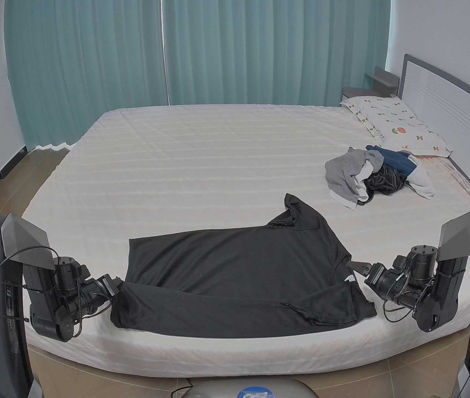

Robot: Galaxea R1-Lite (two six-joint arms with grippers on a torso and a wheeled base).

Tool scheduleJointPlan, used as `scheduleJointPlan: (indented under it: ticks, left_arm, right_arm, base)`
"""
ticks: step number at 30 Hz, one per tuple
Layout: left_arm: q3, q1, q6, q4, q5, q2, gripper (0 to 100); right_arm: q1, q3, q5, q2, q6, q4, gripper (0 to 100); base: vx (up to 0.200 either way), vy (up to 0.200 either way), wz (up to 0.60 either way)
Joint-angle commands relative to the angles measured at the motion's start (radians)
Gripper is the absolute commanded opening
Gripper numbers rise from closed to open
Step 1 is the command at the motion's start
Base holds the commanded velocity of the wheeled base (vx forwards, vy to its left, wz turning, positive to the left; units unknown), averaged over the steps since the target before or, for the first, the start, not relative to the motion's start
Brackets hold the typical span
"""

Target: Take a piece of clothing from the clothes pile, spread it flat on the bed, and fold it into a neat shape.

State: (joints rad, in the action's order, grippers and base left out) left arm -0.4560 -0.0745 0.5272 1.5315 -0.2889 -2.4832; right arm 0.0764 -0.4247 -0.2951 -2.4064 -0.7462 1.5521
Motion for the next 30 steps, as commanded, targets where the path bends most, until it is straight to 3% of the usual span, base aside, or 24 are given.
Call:
scheduleJointPlan:
  ticks: [1, 7, 13, 20, 24, 30]
  left_arm:
    - [0.007, -0.002, 0.007, 0.018, -0.001, -0.002, 0]
    - [0.007, 0.001, 0.007, 0.024, -0.001, -0.008, 0]
    - [0.007, 0.002, 0.008, 0.024, -0.001, -0.010, 0]
    - [-0.001, 0.001, 0.007, 0.024, -0.001, -0.017, 0]
    - [-0.004, 0.001, 0.005, 0.024, -0.001, -0.022, 0]
    - [-0.004, 0.001, 0.007, 0.024, -0.001, -0.023, 0]
  right_arm:
    - [0.000, -0.002, 0.001, -0.010, 0.002, 0.008, 100]
    - [0.003, -0.011, 0.001, -0.007, 0.013, 0.008, 100]
    - [0.008, -0.052, -0.001, -0.022, 0.094, -0.020, 100]
    - [0.023, -0.106, -0.025, -0.086, 0.140, -0.026, 100]
    - [0.022, -0.106, -0.084, -0.105, 0.179, -0.032, 100]
    - [0.020, -0.131, -0.087, -0.126, 0.243, -0.040, 100]
  base:
    - [0.000, 0.000, 0.00]
    - [0.000, 0.000, 0.00]
    - [0.000, 0.000, 0.00]
    - [0.000, 0.000, 0.00]
    - [0.000, 0.000, 0.00]
    - [0.000, 0.000, 0.00]
